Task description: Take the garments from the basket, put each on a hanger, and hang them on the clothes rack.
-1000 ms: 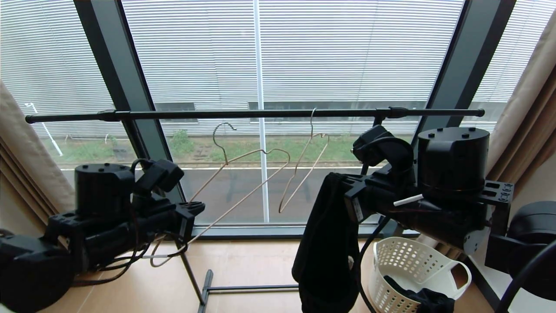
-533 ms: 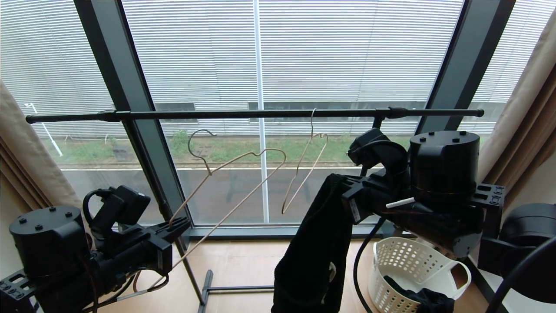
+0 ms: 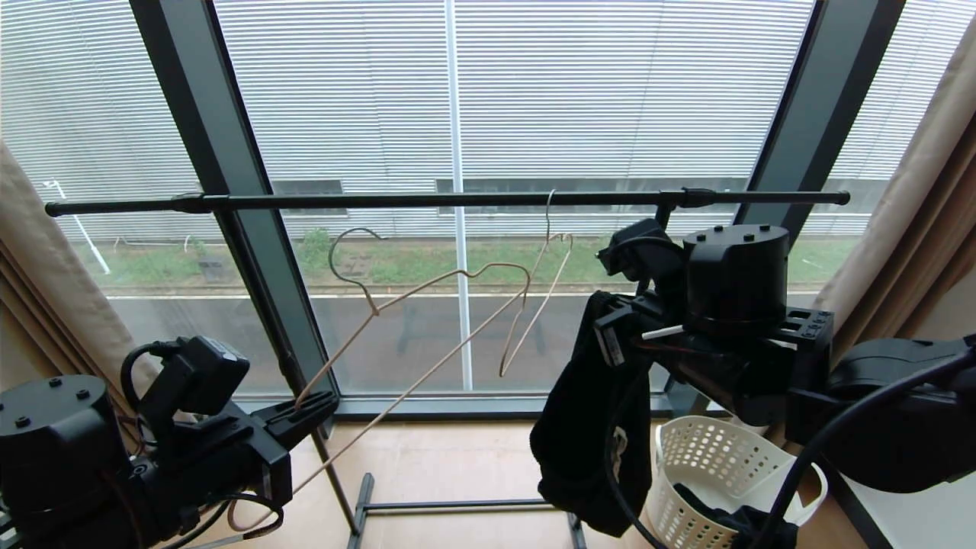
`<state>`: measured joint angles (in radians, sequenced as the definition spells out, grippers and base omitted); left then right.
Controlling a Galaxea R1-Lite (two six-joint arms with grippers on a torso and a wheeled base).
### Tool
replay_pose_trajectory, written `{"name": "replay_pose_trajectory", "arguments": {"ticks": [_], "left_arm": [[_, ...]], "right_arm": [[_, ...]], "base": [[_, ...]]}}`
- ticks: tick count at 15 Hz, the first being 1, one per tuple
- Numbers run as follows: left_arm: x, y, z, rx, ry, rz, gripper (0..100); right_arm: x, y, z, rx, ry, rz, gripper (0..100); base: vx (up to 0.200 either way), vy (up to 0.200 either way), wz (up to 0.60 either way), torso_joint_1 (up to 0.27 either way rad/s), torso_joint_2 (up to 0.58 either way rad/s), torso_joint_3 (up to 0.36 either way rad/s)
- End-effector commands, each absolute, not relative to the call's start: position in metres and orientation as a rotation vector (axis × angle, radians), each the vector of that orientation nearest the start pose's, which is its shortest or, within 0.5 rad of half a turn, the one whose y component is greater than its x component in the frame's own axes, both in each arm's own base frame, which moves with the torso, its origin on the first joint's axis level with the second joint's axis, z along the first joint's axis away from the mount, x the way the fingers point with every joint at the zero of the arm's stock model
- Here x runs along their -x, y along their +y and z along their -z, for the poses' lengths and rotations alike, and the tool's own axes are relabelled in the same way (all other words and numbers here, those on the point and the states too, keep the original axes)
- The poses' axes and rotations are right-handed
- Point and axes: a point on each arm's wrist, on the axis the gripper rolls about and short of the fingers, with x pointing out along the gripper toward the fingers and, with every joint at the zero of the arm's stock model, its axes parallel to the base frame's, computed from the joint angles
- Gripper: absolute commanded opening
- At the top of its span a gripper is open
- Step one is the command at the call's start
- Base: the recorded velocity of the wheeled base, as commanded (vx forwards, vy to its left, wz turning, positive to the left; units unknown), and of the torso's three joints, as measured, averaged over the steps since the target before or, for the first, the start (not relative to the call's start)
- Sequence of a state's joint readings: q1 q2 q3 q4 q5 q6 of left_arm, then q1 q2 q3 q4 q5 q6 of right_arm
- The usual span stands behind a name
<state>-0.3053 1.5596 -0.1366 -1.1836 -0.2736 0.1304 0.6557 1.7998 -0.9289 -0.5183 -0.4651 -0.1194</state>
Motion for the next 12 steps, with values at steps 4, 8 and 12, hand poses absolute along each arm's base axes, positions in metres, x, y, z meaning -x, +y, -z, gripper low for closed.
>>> {"name": "replay_pose_trajectory", "arguments": {"ticks": [4,8,12], "left_arm": [[-0.158,-0.074,-0.108,-0.208,0.207,0.698,0],[-0.159,-0.075,-0.1,-0.241,0.239,0.711,0],[-0.16,-0.08,-0.094,-0.246,0.273,0.733,0]], "right_arm": [[-0.285,0.195,-0.167,0.311,0.295,-0.142,0],[-0.287,0.196,-0.171,0.303,0.281,-0.118,0],[-0.287,0.196,-0.173,0.298,0.275,-0.116,0]], "base": [[0.0,0.0,0.0,0.0,0.0,0.0],[0.0,0.0,0.0,0.0,0.0,0.0],[0.0,0.0,0.0,0.0,0.0,0.0]]}}
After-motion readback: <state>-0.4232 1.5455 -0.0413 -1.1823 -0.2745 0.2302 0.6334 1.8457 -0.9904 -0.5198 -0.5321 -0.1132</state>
